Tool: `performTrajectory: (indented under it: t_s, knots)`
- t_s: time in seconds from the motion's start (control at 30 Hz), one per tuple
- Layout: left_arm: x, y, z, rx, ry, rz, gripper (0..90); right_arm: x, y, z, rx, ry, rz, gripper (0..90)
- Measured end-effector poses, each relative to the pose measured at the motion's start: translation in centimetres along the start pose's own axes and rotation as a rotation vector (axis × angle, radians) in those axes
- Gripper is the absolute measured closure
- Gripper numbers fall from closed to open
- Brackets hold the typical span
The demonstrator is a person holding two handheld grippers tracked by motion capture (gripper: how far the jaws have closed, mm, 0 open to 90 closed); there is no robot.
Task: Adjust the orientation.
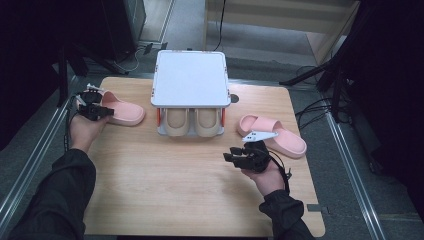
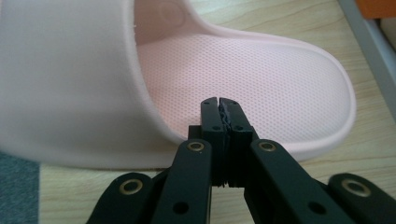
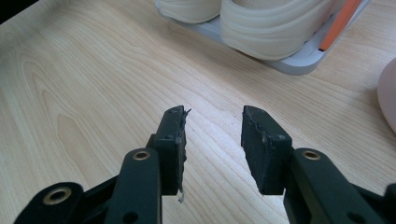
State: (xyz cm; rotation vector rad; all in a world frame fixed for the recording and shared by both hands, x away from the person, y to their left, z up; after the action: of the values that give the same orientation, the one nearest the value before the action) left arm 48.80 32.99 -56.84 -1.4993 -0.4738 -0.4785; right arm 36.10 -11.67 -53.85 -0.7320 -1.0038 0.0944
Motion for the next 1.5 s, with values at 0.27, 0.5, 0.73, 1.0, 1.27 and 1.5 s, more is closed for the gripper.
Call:
performTrajectory:
  t_s: [0.27,0.5,0.73,1.0,1.27,1.5]
  knots:
    - [-0.9,-0.6,1.0,-0.016,0.025,0.036,87.7,0.0,0.2,0.0,-0.004,-0.007,0.008,60.6]
    - [-1.6,-1.1,2.4,-0.014,0.000,0.044,86.9,0.0,0.3,0.1,-0.005,-0.013,0.013,60.7]
    - [-1.7,-2.0,2.1,-0.082,-0.043,0.039,69.7,0.0,0.5,0.1,-0.001,-0.009,0.017,60.5]
    - [-1.4,-3.5,3.5,-0.029,-0.053,-0.012,50.3,0.0,0.7,0.3,-0.001,-0.015,0.025,60.1]
    - [-1.1,-1.8,5.1,0.026,-0.106,-0.034,37.2,0.1,0.8,0.1,-0.004,-0.021,0.026,59.8]
    - [-1.1,-0.1,5.5,0.067,-0.144,-0.014,37.1,-0.1,0.4,0.0,-0.003,-0.020,0.018,59.7]
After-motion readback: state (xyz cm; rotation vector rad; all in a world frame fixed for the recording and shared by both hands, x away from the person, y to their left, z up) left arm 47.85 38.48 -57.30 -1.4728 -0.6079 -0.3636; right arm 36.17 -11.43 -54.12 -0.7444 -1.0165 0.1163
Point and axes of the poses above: each handheld gripper's, and its own axes: y roughly forward along the jaws, x roughly out of its top, z roughly to its left, the point moved 9 cm from there along y, roughly forward along the jaws, and after that the axes turned 11 degrees about x, right-handed, at the moved point
